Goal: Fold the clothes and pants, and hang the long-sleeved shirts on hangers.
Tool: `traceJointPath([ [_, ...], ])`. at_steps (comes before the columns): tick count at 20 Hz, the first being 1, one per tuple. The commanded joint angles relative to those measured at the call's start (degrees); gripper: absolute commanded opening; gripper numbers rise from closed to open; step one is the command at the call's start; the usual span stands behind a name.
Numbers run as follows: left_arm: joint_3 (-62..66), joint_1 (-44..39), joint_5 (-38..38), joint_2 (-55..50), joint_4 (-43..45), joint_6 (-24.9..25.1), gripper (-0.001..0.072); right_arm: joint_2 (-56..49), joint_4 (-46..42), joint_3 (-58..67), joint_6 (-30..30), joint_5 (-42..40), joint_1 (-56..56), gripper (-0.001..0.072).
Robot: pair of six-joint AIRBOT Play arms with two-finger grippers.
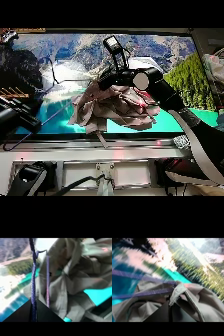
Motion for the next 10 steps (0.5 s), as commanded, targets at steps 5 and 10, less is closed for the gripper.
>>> traceJointPath([
  [5, -1.95, -0.48, 1.14, -5.33, -10.64, 9.84, 0.0017, 0.07, -0.07, -0.02, 0.04, 5.03, 0.02, 0.0031],
  [10, -3.58, 2.32, 3.82, -9.73, -19.12, 17.22, 0.0016, 0.83, 0.7, -0.02, 0.0, 6.51, 0.07, 0.0031],
])
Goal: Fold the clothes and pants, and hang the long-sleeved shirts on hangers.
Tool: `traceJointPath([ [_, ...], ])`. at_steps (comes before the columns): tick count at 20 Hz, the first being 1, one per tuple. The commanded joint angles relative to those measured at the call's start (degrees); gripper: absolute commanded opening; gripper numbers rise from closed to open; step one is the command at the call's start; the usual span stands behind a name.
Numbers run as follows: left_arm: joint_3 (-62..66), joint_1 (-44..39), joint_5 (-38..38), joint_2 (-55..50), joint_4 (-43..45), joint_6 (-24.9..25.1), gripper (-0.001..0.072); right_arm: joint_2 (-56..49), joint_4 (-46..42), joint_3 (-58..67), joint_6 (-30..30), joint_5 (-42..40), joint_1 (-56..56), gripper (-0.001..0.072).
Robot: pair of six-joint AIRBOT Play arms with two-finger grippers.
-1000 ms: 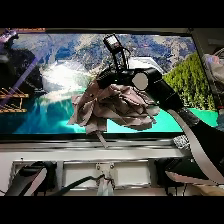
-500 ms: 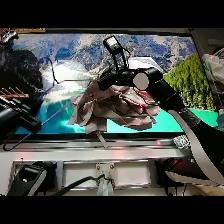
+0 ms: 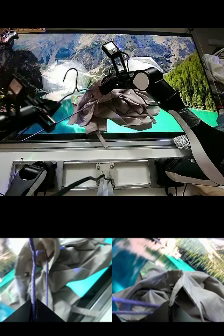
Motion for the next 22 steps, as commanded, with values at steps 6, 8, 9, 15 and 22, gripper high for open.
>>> traceJointPath([
  [6, -8.85, 26.77, -3.45, -19.15, -58.66, 30.91, 0.0015, 7.45, 0.52, -0.02, -0.04, 3.76, 0.07, 0.0031],
  [8, -8.83, 27.82, -4.46, -24.04, -59.65, 32.2, 0.0015, 10.4, 1.46, -0.02, -0.04, 5.92, 0.07, 0.0031],
  [9, -8.83, 26.99, -4.72, -26.23, -59.95, 32.44, 0.0015, 11.98, 1.97, -0.02, -0.07, 6.67, 0.07, 0.0031],
  [15, -8.83, 13.42, -4.72, -39.06, -73.22, 41.11, 0.0015, 17.59, 2.56, -0.02, -0.04, 9.29, 0.07, 0.0028],
  [22, -3.93, 6.84, -27.71, -58.53, -95.47, 50.84, 0.0015, 17.64, 4.0, -0.02, 0.5, 20.72, 0.07, 0.0031],
])
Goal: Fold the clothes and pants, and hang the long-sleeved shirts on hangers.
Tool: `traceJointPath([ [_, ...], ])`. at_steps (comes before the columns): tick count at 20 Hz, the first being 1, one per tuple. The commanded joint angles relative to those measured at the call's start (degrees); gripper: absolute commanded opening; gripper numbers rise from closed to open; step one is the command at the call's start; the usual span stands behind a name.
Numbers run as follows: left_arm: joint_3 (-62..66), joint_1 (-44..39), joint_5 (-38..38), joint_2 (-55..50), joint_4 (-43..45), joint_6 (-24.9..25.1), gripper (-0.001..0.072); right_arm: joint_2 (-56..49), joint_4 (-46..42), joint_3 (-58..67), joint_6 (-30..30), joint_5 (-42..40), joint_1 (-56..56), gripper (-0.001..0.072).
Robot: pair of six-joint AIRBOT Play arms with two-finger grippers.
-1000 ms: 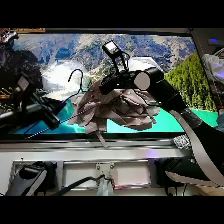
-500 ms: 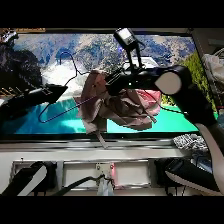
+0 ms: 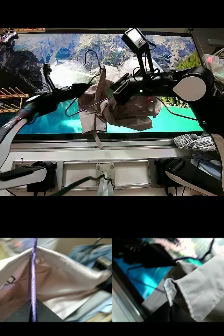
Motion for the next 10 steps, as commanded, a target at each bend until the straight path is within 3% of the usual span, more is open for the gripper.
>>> traceJointPath([
  [1, 4.0, -2.4, -16.11, -10.45, -9.14, 3.15, 0.0015, 0.24, 1.92, -0.02, 0.5, 5.99, 0.07, 0.0031],
  [6, 7.67, -4.52, -29.44, -17.64, -14.91, 4.7, 0.0015, 0.26, 4.2, 0.0, 0.59, 12.63, 0.07, 0.0034],
  [10, 7.65, -6.56, -30.1, -17.77, -14.4, 6.14, 0.0015, 1.66, 4.13, 0.04, 0.33, 16.39, 0.07, 0.0086],
])
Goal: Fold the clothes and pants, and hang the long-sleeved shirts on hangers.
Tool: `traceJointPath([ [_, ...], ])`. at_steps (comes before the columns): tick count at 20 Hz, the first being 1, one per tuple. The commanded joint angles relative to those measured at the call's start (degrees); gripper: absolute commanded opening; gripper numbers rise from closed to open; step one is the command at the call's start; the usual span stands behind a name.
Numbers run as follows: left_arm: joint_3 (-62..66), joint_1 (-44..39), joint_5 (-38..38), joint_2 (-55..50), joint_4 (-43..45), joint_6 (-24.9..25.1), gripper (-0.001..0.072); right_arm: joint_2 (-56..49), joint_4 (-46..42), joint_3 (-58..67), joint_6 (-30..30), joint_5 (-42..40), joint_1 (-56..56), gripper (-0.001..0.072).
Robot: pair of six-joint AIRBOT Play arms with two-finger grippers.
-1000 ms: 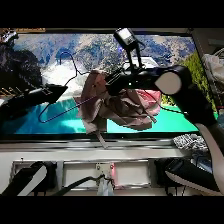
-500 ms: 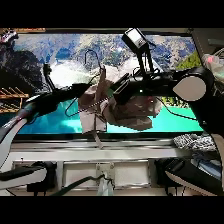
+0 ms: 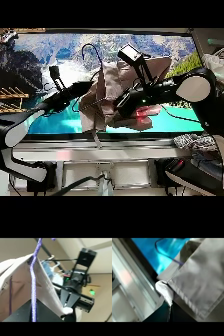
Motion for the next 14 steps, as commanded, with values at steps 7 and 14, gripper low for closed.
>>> traceJointPath([
  [7, 0.48, -4.11, -3.45, -1.09, -0.98, 1.2, 0.0015, 7.45, -21.86, 13.27, -22.18, -2.29, 0.02, 0.0585],
  [14, 0.48, -4.94, -3.45, -0.98, -1.03, 0.13, 0.0015, 2.62, -34.93, 14.78, -38.18, -4.44, -2.58, 0.0636],
])
